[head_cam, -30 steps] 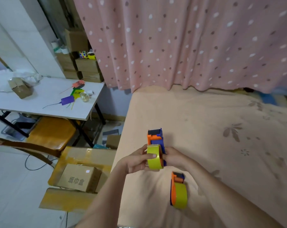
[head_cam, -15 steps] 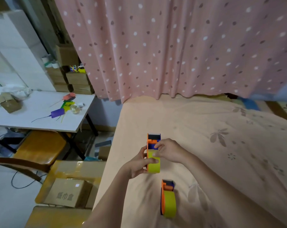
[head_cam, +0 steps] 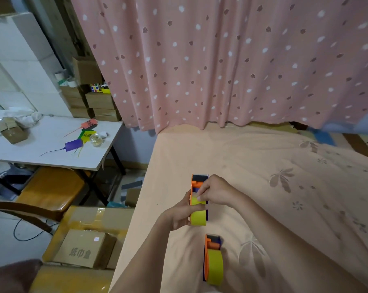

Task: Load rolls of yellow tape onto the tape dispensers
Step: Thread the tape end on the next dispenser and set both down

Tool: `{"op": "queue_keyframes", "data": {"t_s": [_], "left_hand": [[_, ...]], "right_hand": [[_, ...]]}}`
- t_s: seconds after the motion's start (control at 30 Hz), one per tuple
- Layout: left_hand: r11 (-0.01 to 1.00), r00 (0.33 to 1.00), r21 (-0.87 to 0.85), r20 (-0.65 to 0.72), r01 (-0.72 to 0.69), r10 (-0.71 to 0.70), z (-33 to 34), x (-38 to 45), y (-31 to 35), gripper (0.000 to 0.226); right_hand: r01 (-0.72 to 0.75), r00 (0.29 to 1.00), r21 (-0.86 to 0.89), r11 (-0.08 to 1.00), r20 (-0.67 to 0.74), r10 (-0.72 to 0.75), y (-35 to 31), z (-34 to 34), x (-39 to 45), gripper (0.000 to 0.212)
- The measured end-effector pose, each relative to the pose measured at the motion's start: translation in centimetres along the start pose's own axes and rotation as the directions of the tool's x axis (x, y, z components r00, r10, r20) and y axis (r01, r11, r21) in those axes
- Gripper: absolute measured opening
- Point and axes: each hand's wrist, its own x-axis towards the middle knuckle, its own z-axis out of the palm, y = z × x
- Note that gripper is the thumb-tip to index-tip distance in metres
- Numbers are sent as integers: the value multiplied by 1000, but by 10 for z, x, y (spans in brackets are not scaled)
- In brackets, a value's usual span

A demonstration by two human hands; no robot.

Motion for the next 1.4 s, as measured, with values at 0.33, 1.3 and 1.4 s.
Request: {"op": "queue_keyframes", "data": {"t_s": [0.33, 1.3, 1.4], "left_hand": [[995, 998, -96, -55, 11, -17, 8, 7, -1, 83], [992, 996, -110, 52, -68, 74, 0, -5, 16, 95], [984, 993, -167, 82, -67, 81, 1, -6, 14, 94]], "right_hand": [[3, 989, -48, 999, -149, -10, 4, -10, -6, 7], [-130, 969, 71, 989, -202, 142, -23, -67, 17, 22], [-119, 971, 64, 991, -201, 129, -26, -72, 19, 19]]}}
